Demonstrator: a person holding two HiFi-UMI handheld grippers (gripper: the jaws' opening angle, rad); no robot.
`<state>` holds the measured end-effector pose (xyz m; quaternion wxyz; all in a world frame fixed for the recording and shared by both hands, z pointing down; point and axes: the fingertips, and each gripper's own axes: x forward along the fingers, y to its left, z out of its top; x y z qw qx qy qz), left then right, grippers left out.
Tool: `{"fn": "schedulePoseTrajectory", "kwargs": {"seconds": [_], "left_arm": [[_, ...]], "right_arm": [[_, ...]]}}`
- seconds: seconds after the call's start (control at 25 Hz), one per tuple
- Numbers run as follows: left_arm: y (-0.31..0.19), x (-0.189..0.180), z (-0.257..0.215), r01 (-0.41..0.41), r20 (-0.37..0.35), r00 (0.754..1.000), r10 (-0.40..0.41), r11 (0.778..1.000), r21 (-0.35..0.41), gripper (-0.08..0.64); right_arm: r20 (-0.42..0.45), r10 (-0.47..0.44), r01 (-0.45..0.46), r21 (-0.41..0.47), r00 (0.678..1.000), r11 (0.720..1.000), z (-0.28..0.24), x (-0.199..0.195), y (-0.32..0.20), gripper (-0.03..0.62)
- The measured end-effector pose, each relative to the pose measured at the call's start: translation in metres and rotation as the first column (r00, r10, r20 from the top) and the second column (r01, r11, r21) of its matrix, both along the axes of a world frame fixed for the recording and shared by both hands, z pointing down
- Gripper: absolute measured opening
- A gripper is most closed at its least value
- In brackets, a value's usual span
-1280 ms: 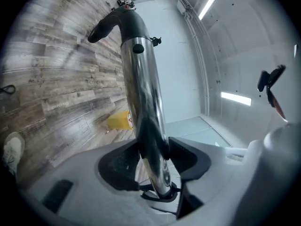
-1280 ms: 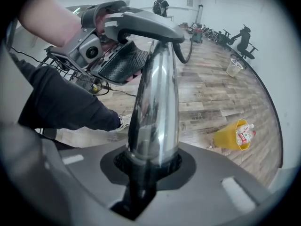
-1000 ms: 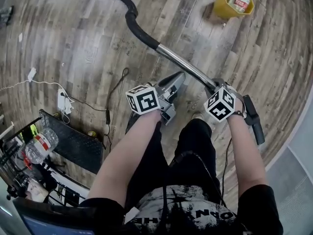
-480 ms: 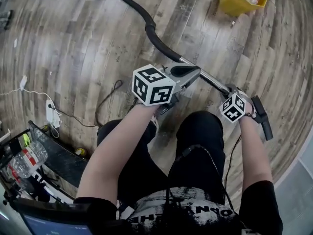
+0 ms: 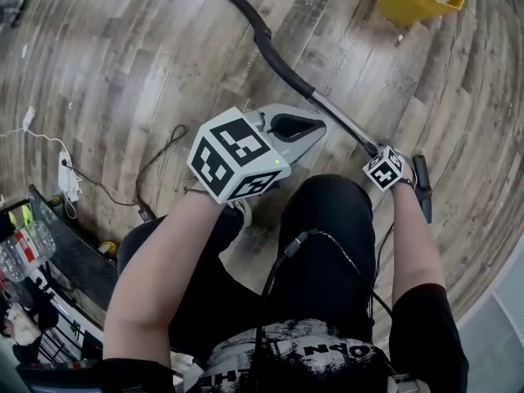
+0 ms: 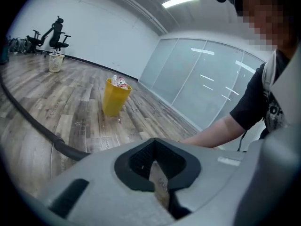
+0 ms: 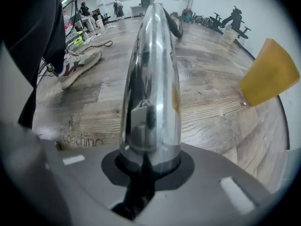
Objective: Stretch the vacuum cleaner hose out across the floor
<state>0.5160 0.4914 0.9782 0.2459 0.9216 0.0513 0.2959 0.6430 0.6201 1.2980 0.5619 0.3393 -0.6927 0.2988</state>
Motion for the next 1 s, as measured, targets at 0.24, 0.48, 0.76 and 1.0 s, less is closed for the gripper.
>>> {"fn": "schedulePoseTrajectory", "kwargs": {"seconds": [0.24, 0.48, 0.76, 1.0], "left_arm": [[0.014, -0.009, -0.003, 0.033, 0.033, 0.999, -0.034, 0.999, 0.037, 0.0], [0.033, -0.029, 0.007, 0.017, 0.079, 0.997, -0.023, 0.996, 0.086, 0.0], [0.036, -0.038, 0.008, 0.043, 0.084, 0.995, -0.05, 0.996, 0.083, 0.0], [0.038, -0.036, 0.004, 0.03, 0.074, 0.997, -0.036, 0.996, 0.084, 0.0]], "right_arm": [[0.013, -0.017, 0.017, -0.048, 1.0, 0.999, 0.034, -0.005, 0.008, 0.063], [0.006, -0.055, 0.055, -0.076, 0.998, 0.996, 0.05, -0.012, 0.016, 0.08], [0.02, -0.077, 0.079, -0.079, 0.997, 0.994, 0.05, -0.013, 0.014, 0.083], [-0.01, -0.1, 0.099, -0.078, 0.995, 0.992, 0.049, -0.015, 0.014, 0.081]]}}
